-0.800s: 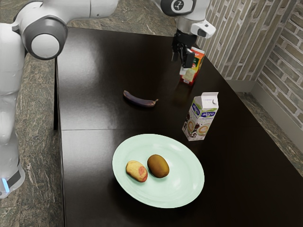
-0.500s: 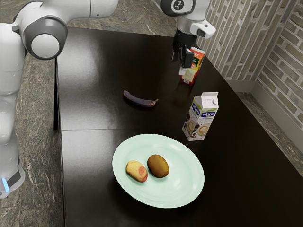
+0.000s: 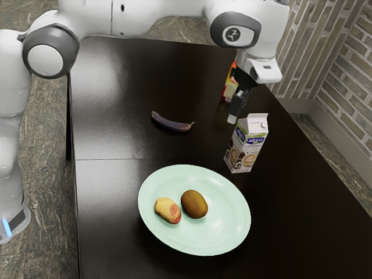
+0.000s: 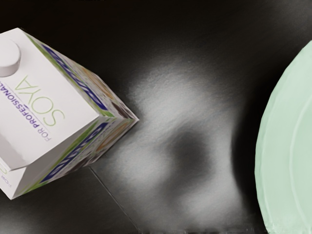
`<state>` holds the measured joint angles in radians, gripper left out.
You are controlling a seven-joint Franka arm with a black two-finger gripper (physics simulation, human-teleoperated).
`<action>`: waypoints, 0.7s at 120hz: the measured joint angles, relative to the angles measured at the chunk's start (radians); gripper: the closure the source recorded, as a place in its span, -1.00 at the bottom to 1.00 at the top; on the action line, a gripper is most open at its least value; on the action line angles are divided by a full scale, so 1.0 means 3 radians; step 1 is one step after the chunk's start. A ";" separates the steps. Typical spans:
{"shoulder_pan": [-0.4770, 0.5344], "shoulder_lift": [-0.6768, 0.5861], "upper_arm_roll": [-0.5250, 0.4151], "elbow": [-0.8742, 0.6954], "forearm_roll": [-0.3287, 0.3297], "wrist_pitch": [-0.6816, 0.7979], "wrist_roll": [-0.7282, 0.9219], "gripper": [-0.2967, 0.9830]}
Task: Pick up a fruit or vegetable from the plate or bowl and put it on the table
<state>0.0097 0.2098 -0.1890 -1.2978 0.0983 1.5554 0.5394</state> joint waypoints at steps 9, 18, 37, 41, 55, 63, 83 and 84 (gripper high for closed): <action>-0.0002 -0.0004 -0.0091 -0.0067 0.0003 -0.0012 0.0148 -0.54; -0.0063 -0.0054 -0.0150 -0.0313 0.0005 0.0056 0.0281 -0.54; -0.0187 -0.0225 -0.0171 -0.0887 0.0007 0.0318 0.0539 -0.54; -0.0215 -0.0239 -0.0174 -0.0957 0.0006 0.0376 0.0587 -0.54; -0.0288 -0.0253 -0.0177 -0.1129 -0.0006 0.0570 0.0734 -0.54; -0.0305 -0.0266 -0.0177 -0.1205 -0.0024 0.0648 0.0806 -0.54; -0.0370 -0.0333 -0.0180 -0.1329 -0.0097 0.0756 0.0954 -0.54; -0.0378 -0.0339 -0.0180 -0.1335 -0.0102 0.0758 0.0961 -0.54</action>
<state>-0.1036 0.1082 -0.2432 -1.6982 0.0676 1.7827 0.8276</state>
